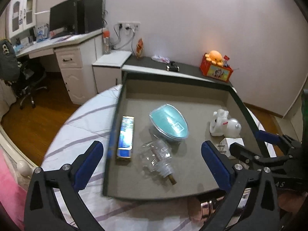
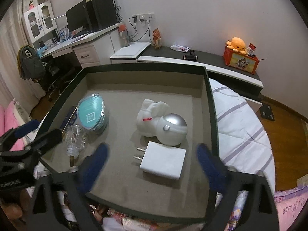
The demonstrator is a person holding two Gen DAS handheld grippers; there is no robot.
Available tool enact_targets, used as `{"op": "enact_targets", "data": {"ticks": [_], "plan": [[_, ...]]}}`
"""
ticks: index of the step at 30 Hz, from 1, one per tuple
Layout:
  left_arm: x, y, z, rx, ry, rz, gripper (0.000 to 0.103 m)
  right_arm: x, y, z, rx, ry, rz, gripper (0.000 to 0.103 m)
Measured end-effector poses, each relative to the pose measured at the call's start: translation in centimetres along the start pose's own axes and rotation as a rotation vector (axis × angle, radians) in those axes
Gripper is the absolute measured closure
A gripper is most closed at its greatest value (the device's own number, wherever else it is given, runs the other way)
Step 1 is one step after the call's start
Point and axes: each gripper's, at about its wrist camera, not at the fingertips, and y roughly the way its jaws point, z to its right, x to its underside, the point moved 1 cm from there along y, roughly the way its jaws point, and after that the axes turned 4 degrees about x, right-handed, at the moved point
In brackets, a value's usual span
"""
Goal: Organize rigid objects
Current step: 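Open both grippers and pull them back from the tray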
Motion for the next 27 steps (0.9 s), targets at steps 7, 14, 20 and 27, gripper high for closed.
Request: {"op": "enact_targets", "data": {"ticks": [7,14,20,27], "plan": [[1.2,-4.4,-1.3,-0.033,-0.022,0.059,0.0,0.7,-3.8,0.7,-0.004,0.06,0.076,0.0],[2.8,-7.9,-0.3,-0.069,0.001,0.079,0.0,2.4,-8.1,1.5,0.006,0.106,0.134,0.0],[4.6,-11.3,0.8,-0.103,0.014,0.1,0.0,5.2,-13.0,1.4,0.032,0.144,0.206,0.0],[7.0,-16.1,2.6,-0.108,0.044,0.147,0.0,9.8,-17.8,1.0,0.072,0.173,0.267,0.0]]}}
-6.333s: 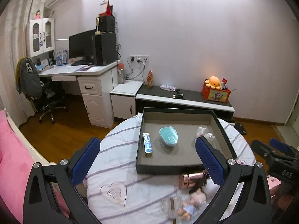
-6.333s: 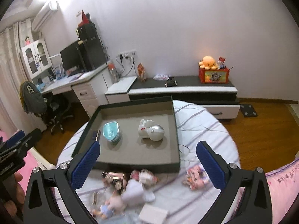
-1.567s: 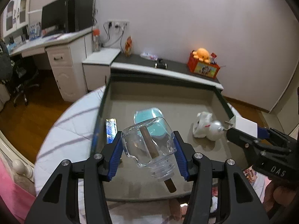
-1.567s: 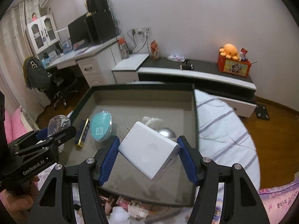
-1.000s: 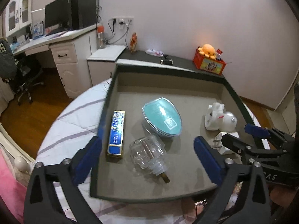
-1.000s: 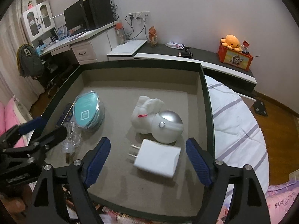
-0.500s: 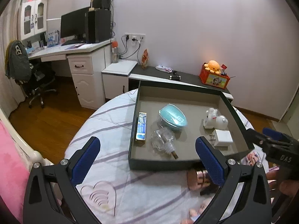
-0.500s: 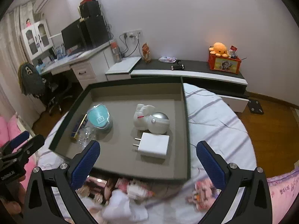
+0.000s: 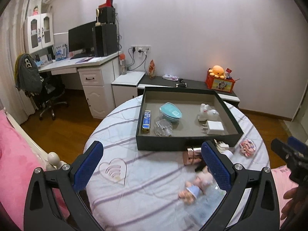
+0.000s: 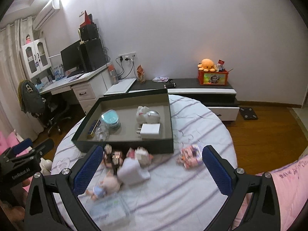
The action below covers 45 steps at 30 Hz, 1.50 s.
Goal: Organize rigid objects
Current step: 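Open both grippers and pull them back from the tray, then grasp the pig-eared doll with left gripper while right grasps the pink block figure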
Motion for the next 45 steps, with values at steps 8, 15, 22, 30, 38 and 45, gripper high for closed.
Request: {"op": "enact_targets", "data": {"ticks": [8,15,22,30,38,45], "plan": [[2.6,-3.6,0.4,0.013,-0.021,0.009,0.0,4.2,-3.5,0.2,-0.003,-0.005,-0.02,0.0],[4.5,-4.5,0.2,0.017,-0.037,-0.019,0.0,5.5,-4.4,-0.1,-0.017,-0.02,-0.027,0.0],[4.5,-4.8,0.4,0.017,-0.033,-0.01,0.0,5.5,-4.7,-0.4,-0.022,-0.024,-0.024,0.0],[4.7,-4.3,0.8,0.028,-0.02,-0.025,0.0,5.4,-4.6,0.2,-0.007,-0.015,-0.032,0.0],[4.7,-2.6,1.5,0.059,-0.002,-0.061,0.0,5.0,-3.3,1.1,0.006,-0.007,-0.051,0.0],[5.0,0.6,4.0,0.104,0.056,-0.12,0.0,4.4,-1.0,2.0,0.035,-0.004,-0.085,0.0]]}}
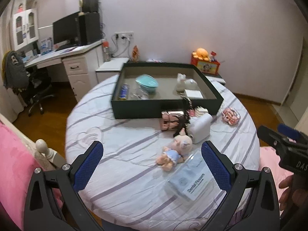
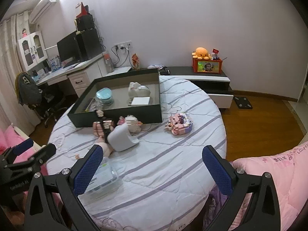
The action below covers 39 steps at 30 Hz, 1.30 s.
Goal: Organize rigid objects
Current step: 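Grasp the pig-eared doll with left gripper while right grasps the pink block figure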
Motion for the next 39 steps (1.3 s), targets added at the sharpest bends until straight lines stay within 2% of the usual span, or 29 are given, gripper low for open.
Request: {"op": "enact_targets", "data": {"ticks": [10,16,20,31,33,35,37,39], "plan": [[0.2,7.0,1.8,0.077,0.005,-0.143,0.0,-1.0,4.2,1.7,0.032,0.01,-0.061,0.0],[0.6,10.8,0.7,0.099,-0.052,-0.23,0.002,-1.0,7.8,2.8,0.059,0.017,-0.115,0.0],[0.6,12.1,0.1,0.135,-0.077,-0.257,0.006,-1.0,10.0,3.3,0.076,0.016,-0.145,0.0],[0.1,13.1,-0.1,0.153,-0.039,-0.24,0.039,-2.0,15.0,4.2,0.127,-0.004,-0.171,0.0],[-0.1,13.2,-0.5,0.157,-0.046,-0.235,0.051,-2.1,16.0,4.1,0.129,-0.015,-0.181,0.0],[-0.2,13.3,-0.8,0.169,-0.058,-0.232,0.062,-2.0,16.7,4.0,0.125,-0.024,-0.19,0.005],[-0.3,13.4,-0.9,0.178,-0.068,-0.231,0.062,-1.9,17.0,3.7,0.133,-0.046,-0.189,0.009],[-0.3,13.3,-0.9,0.18,-0.066,-0.223,0.062,-2.1,16.9,3.4,0.13,-0.069,-0.179,0.029]]}}
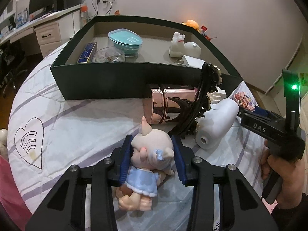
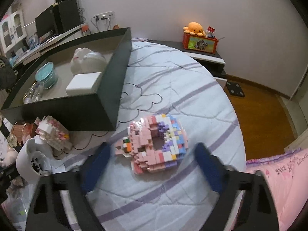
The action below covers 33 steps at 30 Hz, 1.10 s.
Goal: Organize rigid objects
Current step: 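Grasp the pig-eared doll with left gripper while right grasps the pink block figure, then place doll in the tray with left gripper while right places block figure there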
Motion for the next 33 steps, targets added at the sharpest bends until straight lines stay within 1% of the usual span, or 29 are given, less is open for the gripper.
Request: {"op": "enact_targets", "data": {"ticks": [1,7,11,16,21,28,33], "plan": [[0.1,0.0,0.0,0.0,0.001,0.004,0.062,0.0,-0.1,-0.1,0.002,-0.005,0.004,0.034],[0.3,-1.1,-0.5,0.004,-0.019,0.026,0.062,0.1,-0.6,0.2,-0.02,0.006,0.002,0.035],[0.2,-2.2,-1.0,-0.002,-0.027,0.046,0.062,0.5,-1.7,0.1,-0.042,0.017,0.009,0.035],[0.1,-3.5,-1.3,-0.004,-0.029,0.069,0.062,0.5,-4.2,-0.4,-0.061,0.014,0.043,0.035],[-0.4,-5.2,-1.5,-0.005,-0.023,0.097,0.062,-0.2,-7.1,-1.2,-0.085,0.004,0.092,0.035],[-2.7,-7.3,-2.2,-0.017,-0.013,0.149,0.063,-2.4,-10.1,-3.0,-0.131,-0.031,0.163,0.035],[-4.9,-8.5,-2.8,-0.025,-0.001,0.194,0.063,-4.4,-11.1,-4.7,-0.168,-0.06,0.202,0.035]]}}
